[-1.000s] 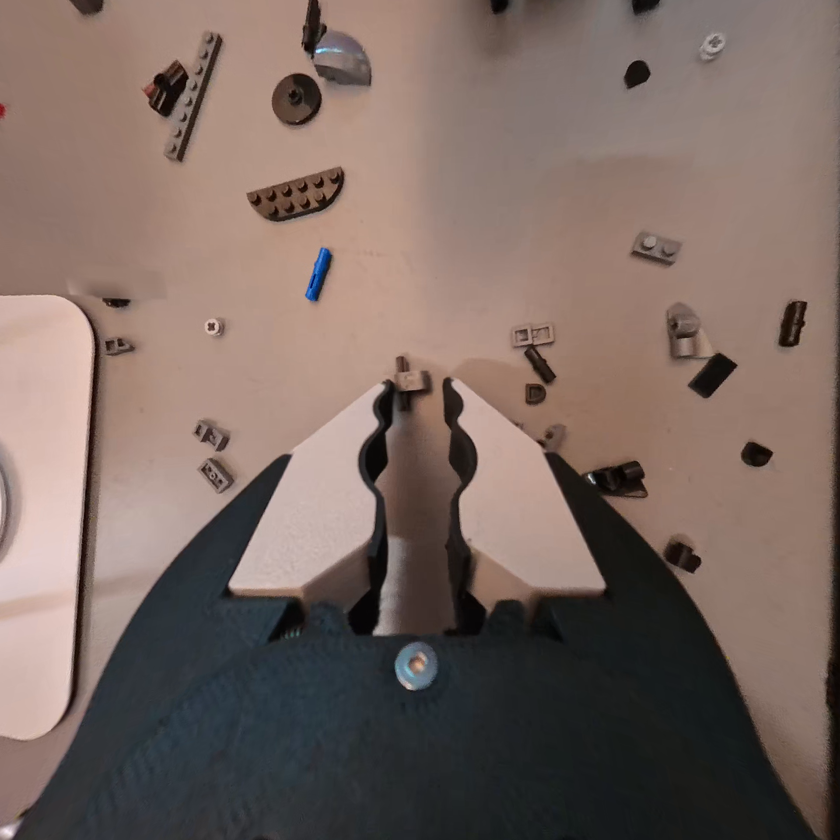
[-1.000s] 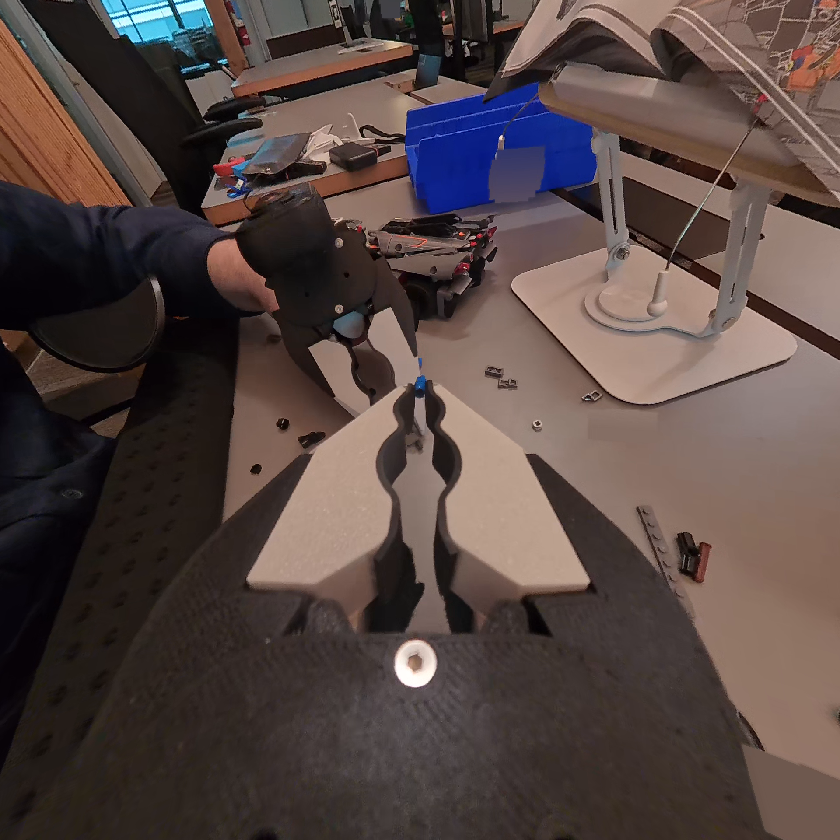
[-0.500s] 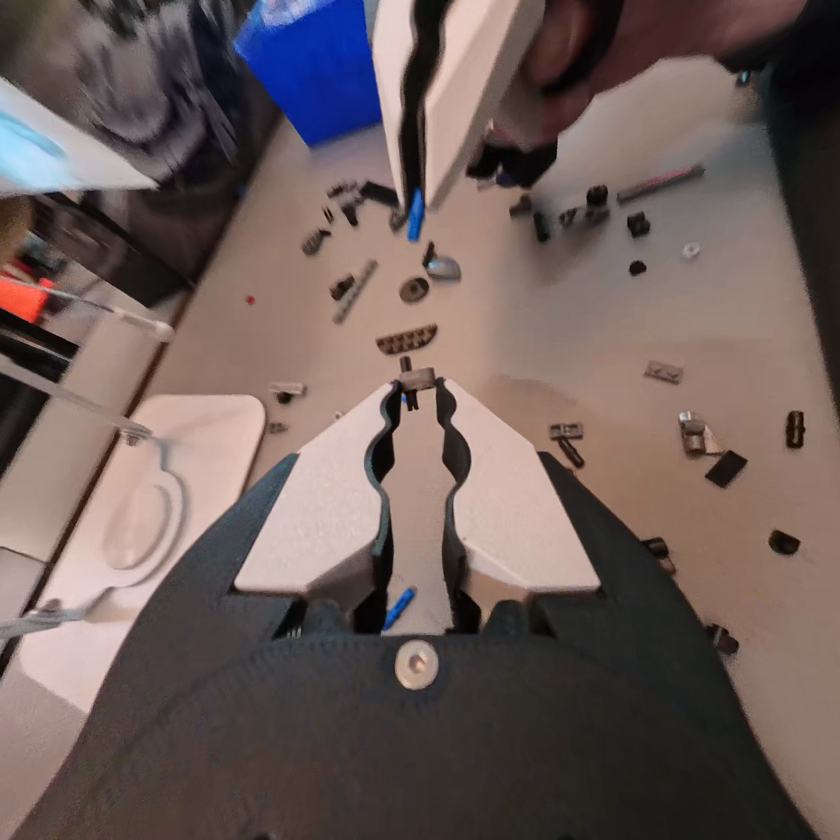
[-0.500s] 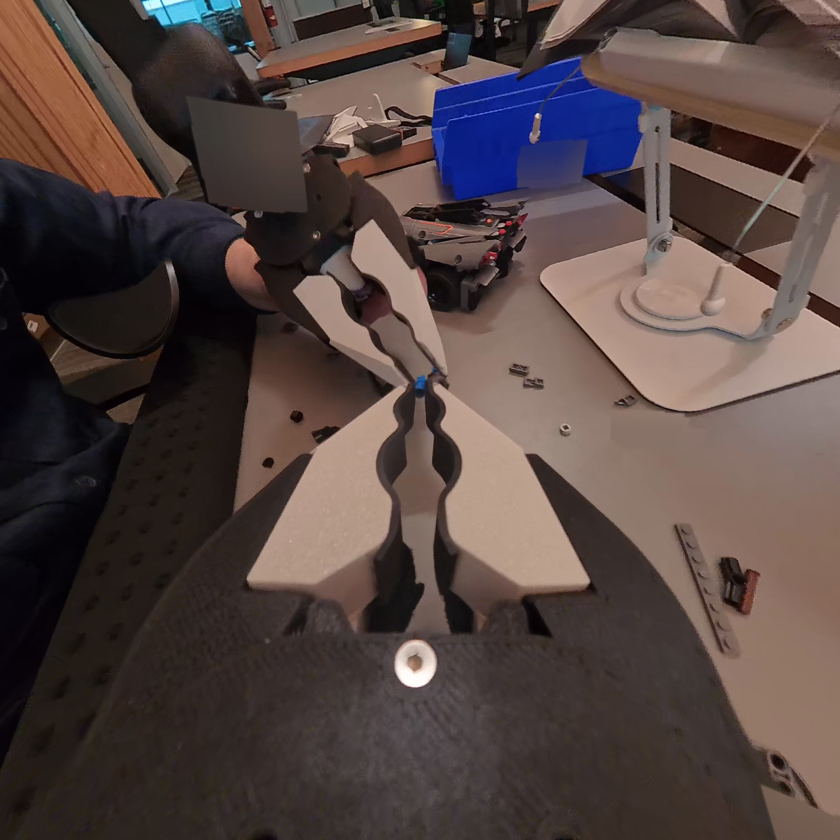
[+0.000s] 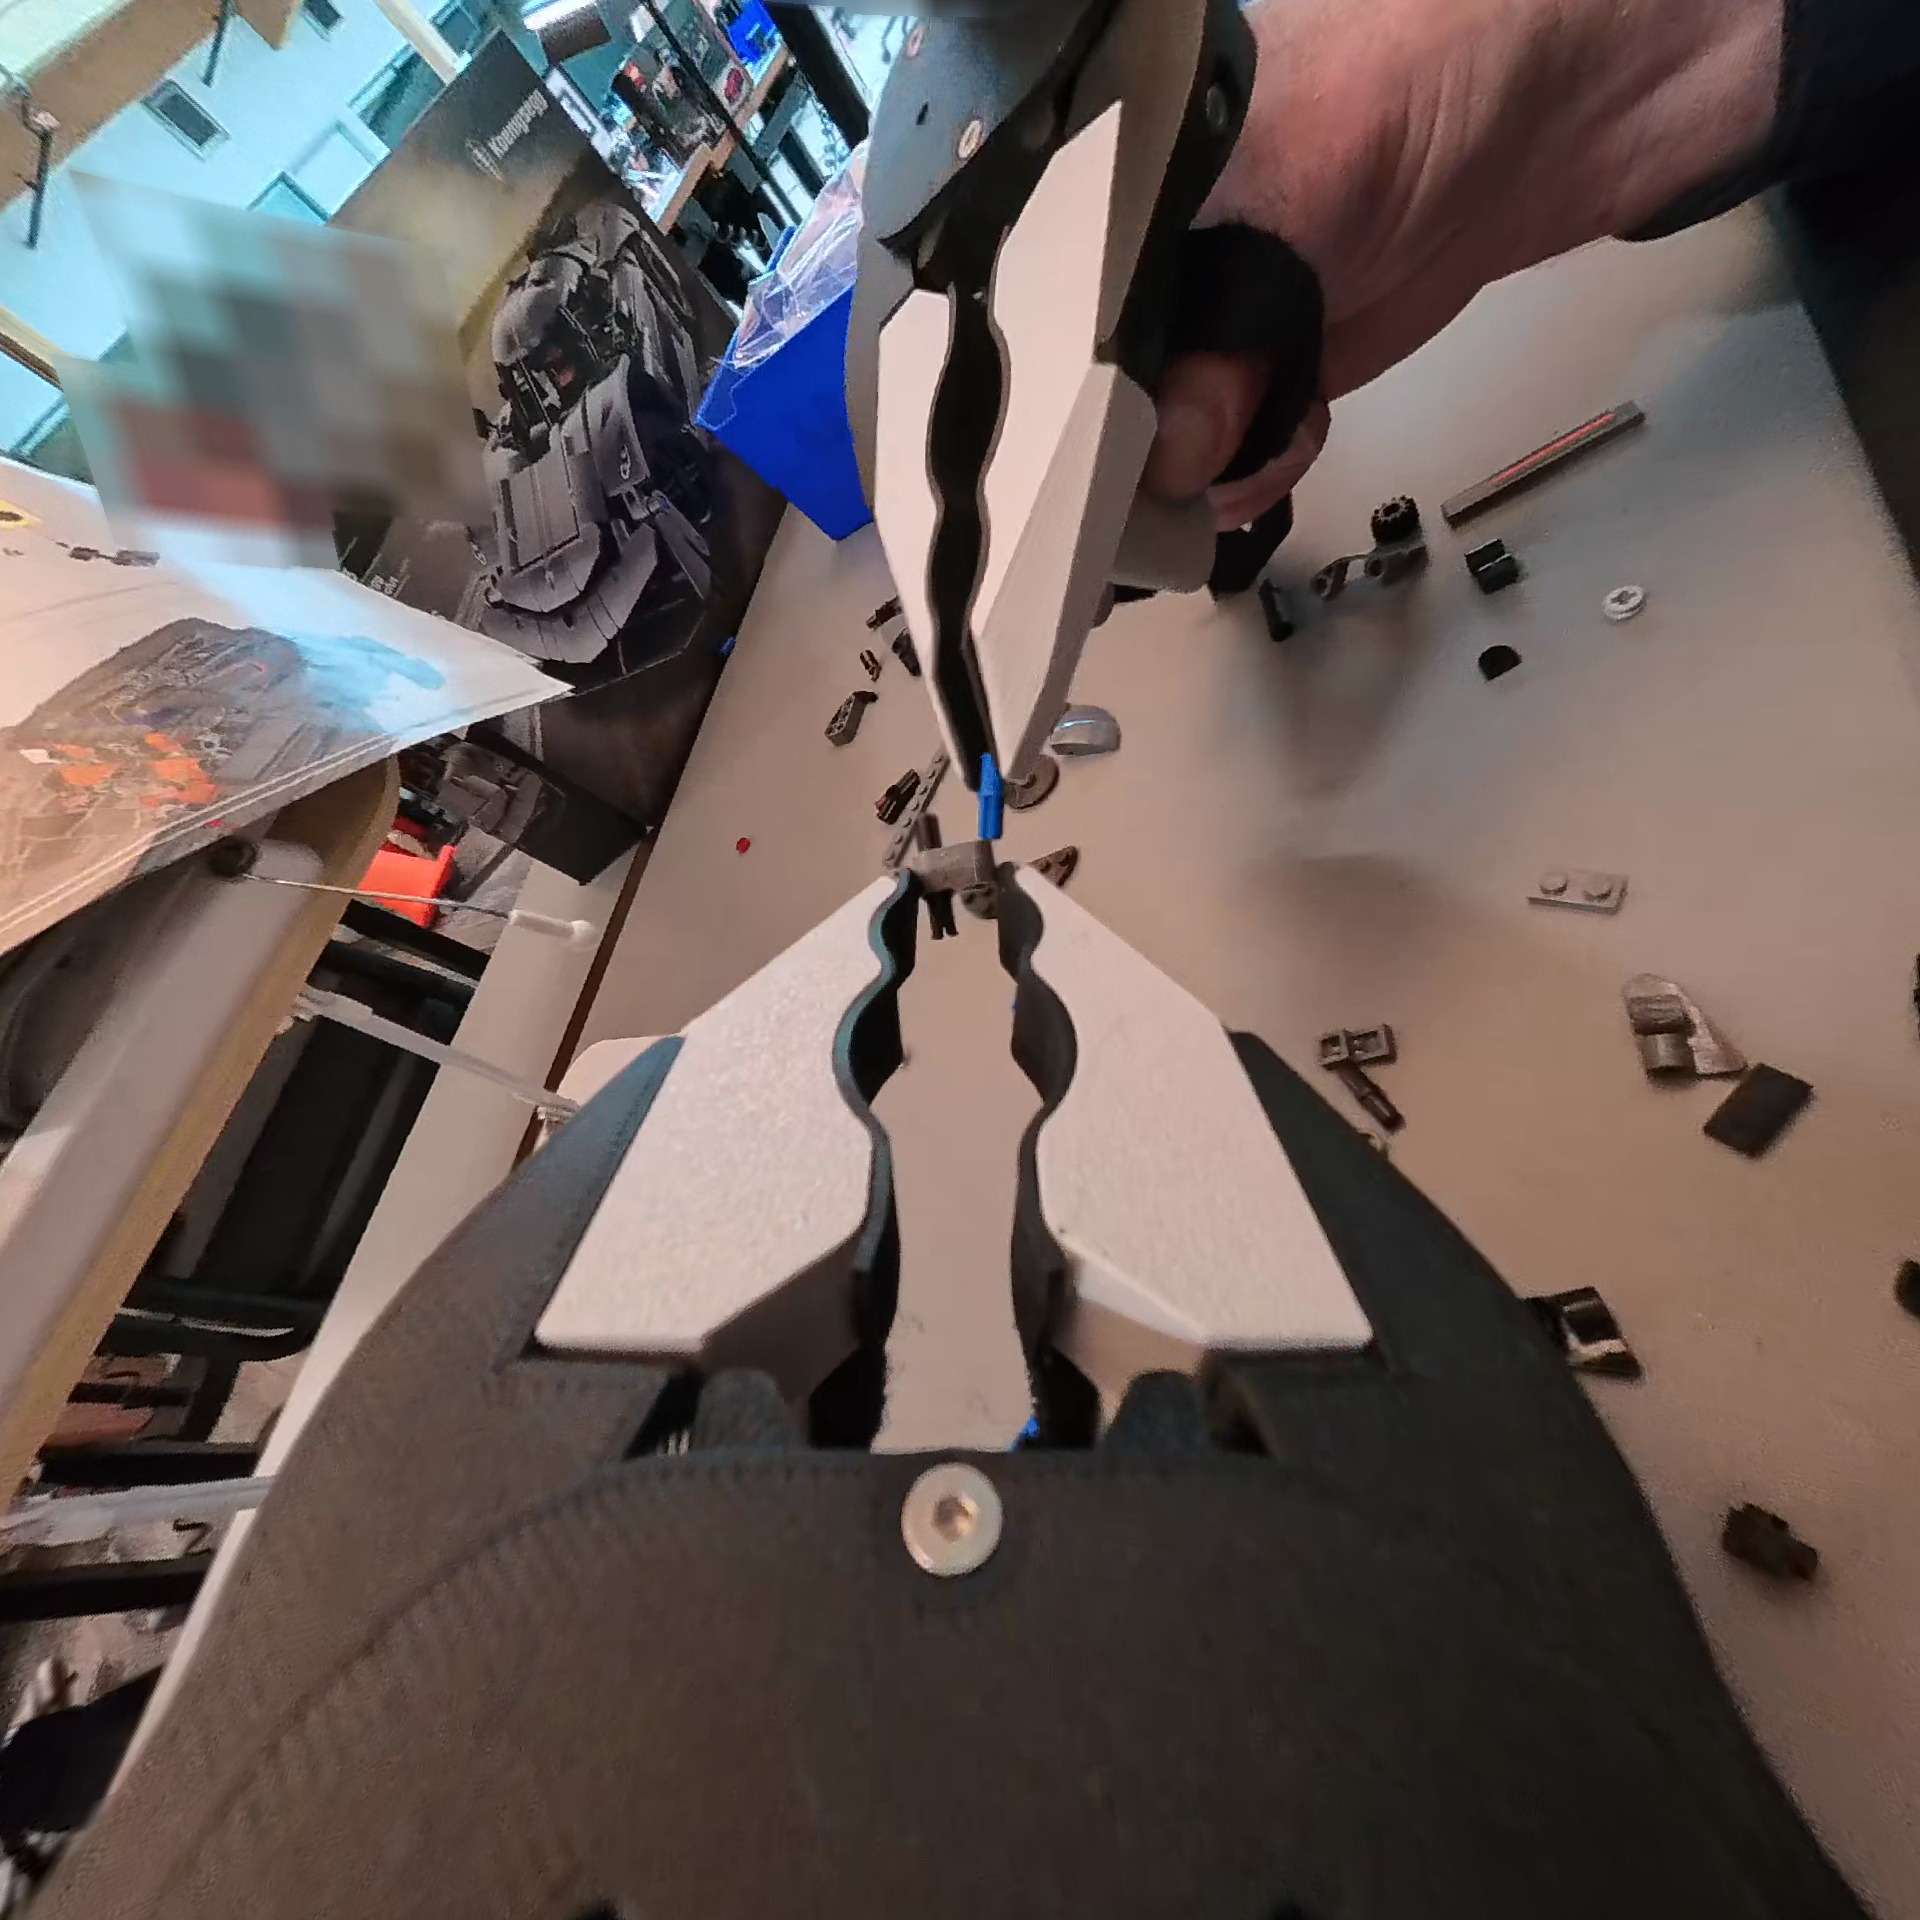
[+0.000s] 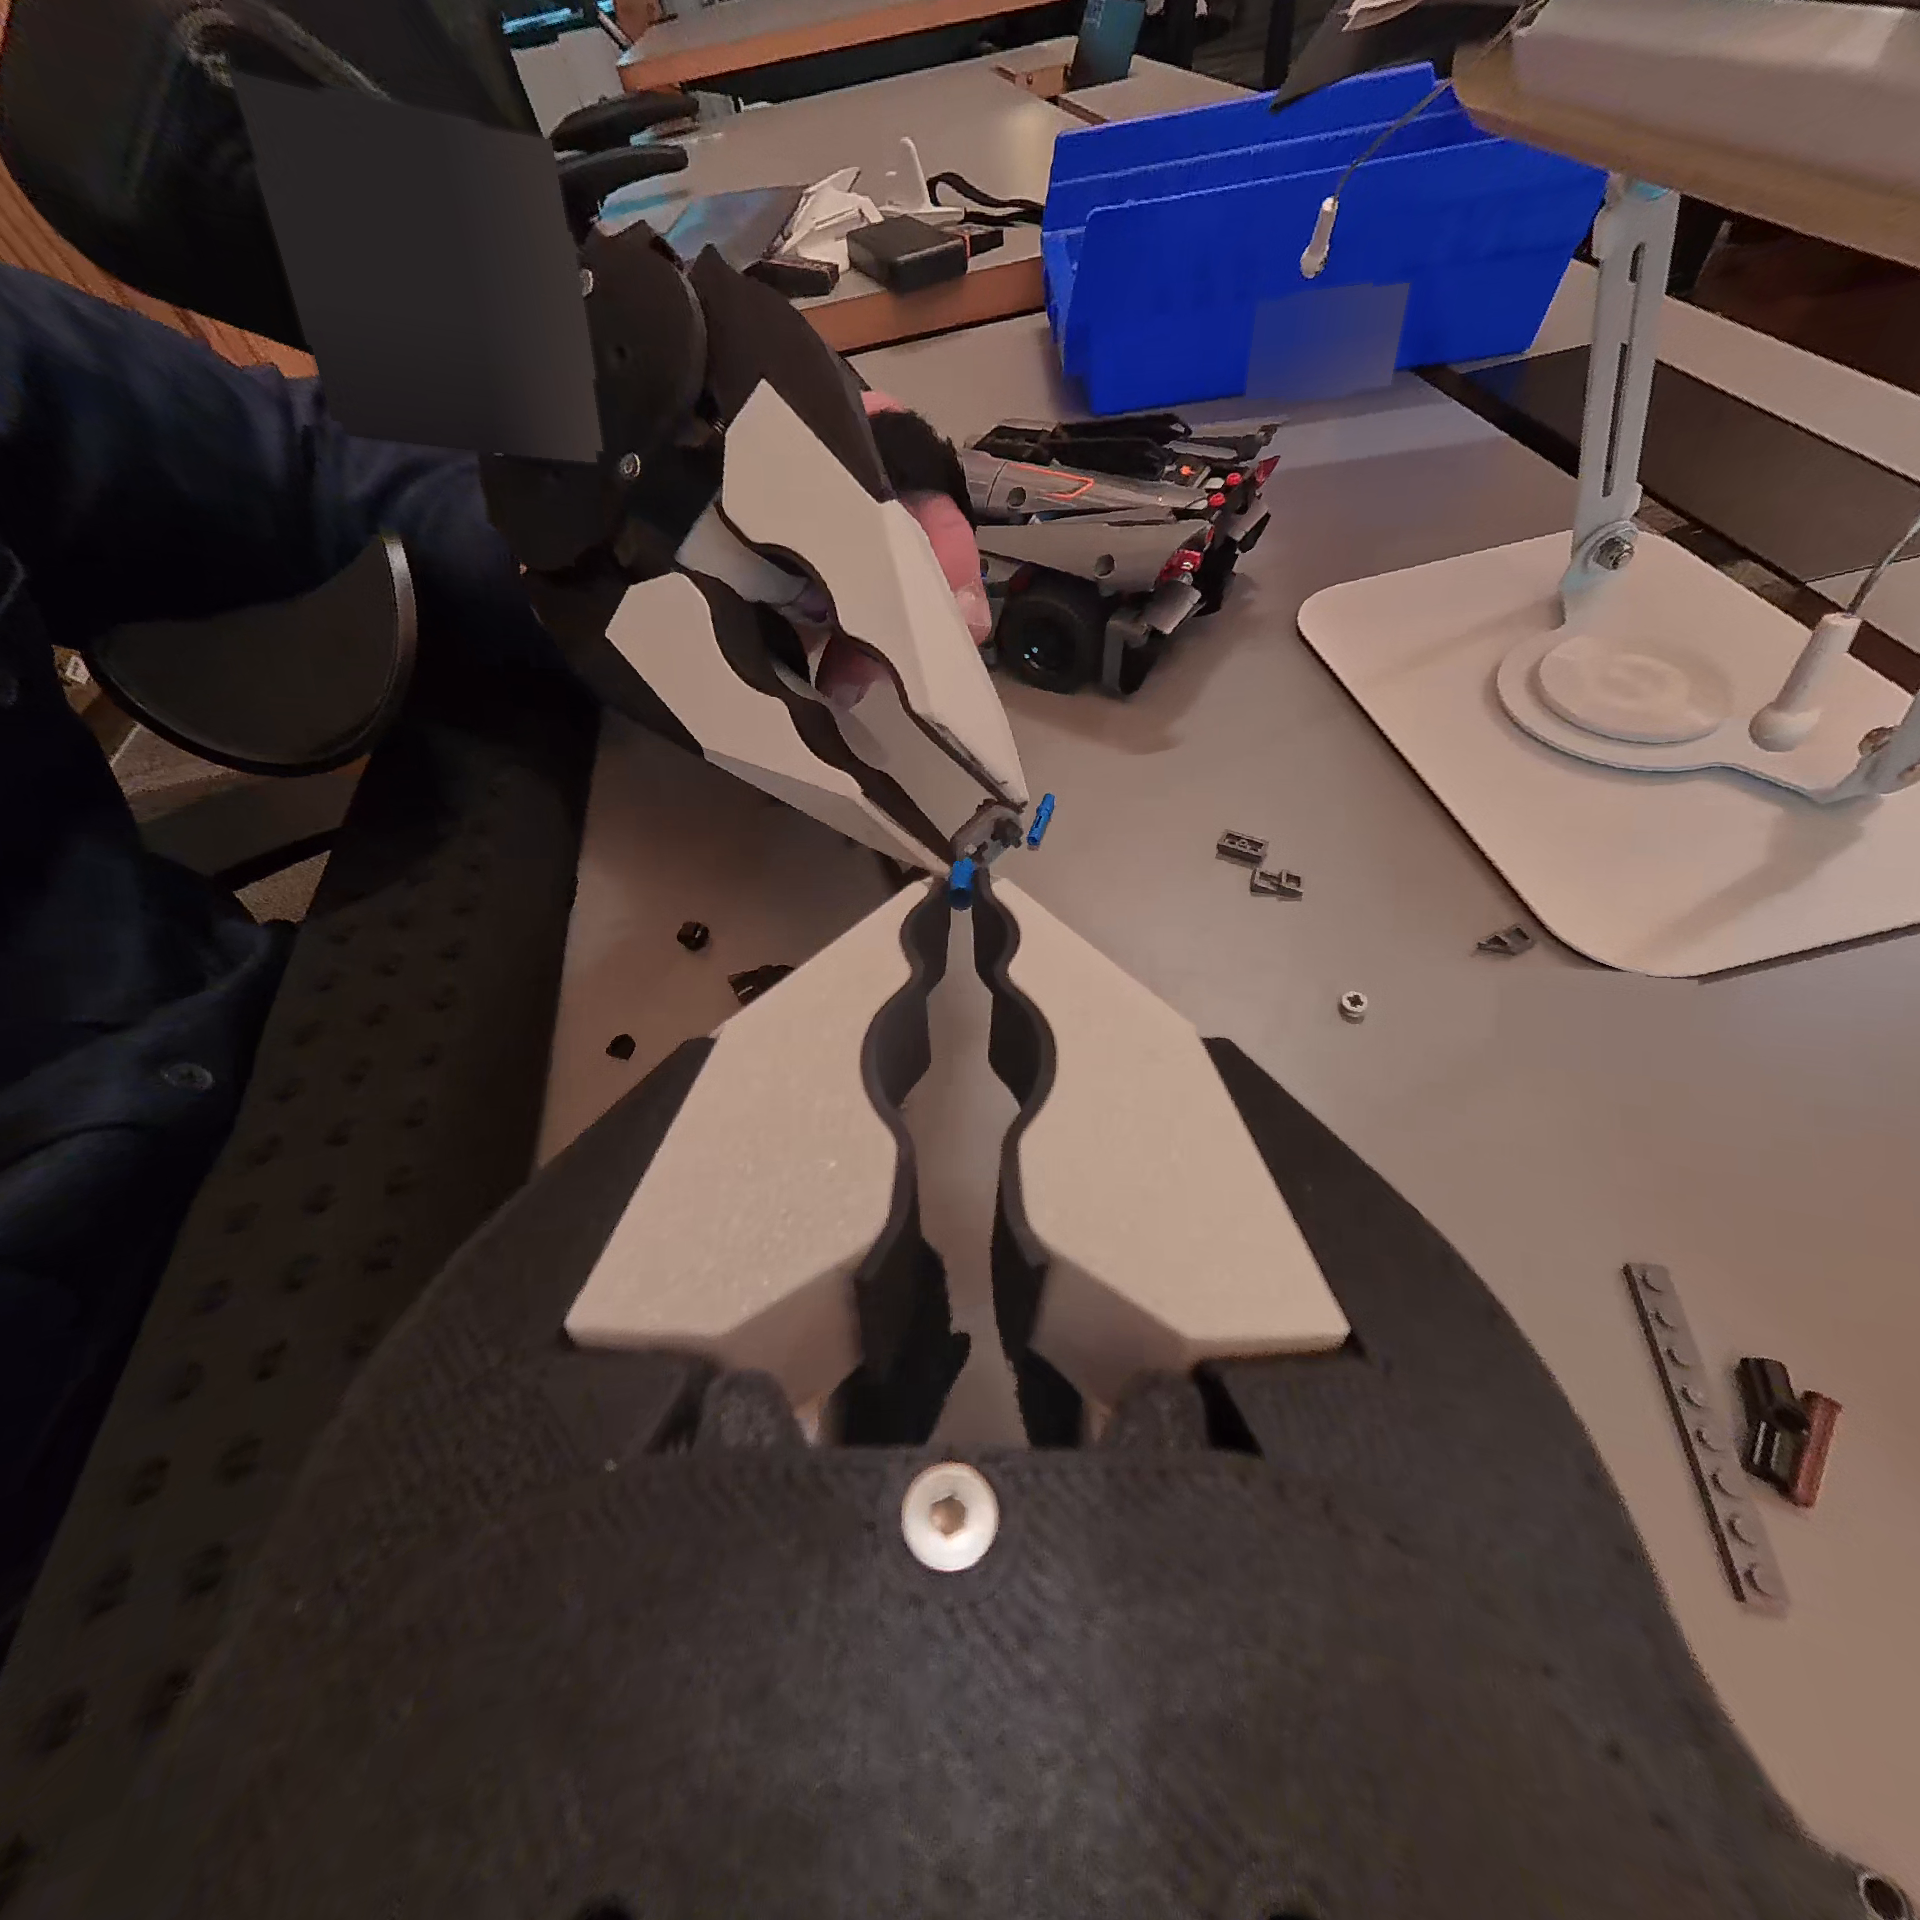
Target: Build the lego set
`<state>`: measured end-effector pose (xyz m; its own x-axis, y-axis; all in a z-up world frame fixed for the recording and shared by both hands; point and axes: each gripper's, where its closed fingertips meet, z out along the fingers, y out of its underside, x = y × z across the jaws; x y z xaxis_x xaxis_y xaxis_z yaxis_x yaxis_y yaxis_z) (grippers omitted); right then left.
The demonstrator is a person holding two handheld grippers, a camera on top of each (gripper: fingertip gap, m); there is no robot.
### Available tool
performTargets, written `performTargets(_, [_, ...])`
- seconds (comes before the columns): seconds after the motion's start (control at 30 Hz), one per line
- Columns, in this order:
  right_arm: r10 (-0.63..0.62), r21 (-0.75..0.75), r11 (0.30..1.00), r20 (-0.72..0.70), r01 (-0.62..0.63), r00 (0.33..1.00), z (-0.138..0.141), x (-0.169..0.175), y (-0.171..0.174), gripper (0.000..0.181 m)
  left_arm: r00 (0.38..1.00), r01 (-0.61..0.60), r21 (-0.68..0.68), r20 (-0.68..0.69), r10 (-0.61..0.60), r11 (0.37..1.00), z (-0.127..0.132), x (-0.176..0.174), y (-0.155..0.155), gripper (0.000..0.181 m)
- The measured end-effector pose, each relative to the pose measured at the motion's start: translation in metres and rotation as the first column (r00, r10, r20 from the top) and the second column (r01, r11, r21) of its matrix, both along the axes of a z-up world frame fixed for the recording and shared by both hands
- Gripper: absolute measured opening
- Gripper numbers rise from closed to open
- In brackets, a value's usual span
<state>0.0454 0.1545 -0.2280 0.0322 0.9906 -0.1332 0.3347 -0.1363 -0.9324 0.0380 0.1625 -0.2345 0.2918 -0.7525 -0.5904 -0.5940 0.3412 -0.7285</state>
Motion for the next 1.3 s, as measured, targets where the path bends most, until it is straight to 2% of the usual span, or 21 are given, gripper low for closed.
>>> performTargets(0.27, [0.012, -0.002, 1.0, 0.005, -0.012, 1.0, -0.0013, 0.0005, -0.0009, 0.001, 0.999, 0.025, 0.021, -0.024, -0.024, 0.999, -0.0017, 0.0028, -0.0048, 0.012])
performTargets(0.43, [0.027, -0.146, 0.989, -0.041, -0.033, 0.999, 0.0006, 0.0011, -0.0015, 0.001, 0.998, 0.01, 0.092, -0.058, -0.005, 0.996, -0.0001, 0.0032, -0.005, 0.012])
performTargets(0.57, [0.041, -0.179, 0.982, -0.079, -0.055, 0.996, 0.0061, 0.0012, -0.0033, 0.001, 0.995, 0.005, 0.171, -0.097, 0.012, 0.985, 0.002, 0.0043, -0.0061, 0.012])
performTargets(1.3, [0.013, -0.233, 0.972, -0.045, -0.023, 0.999, -0.0016, 0.0017, 0.001, 0.001, 0.978, -0.027, 0.305, -0.189, 0.088, 0.952, 0.0002, 0.0031, -0.0021, 0.012])
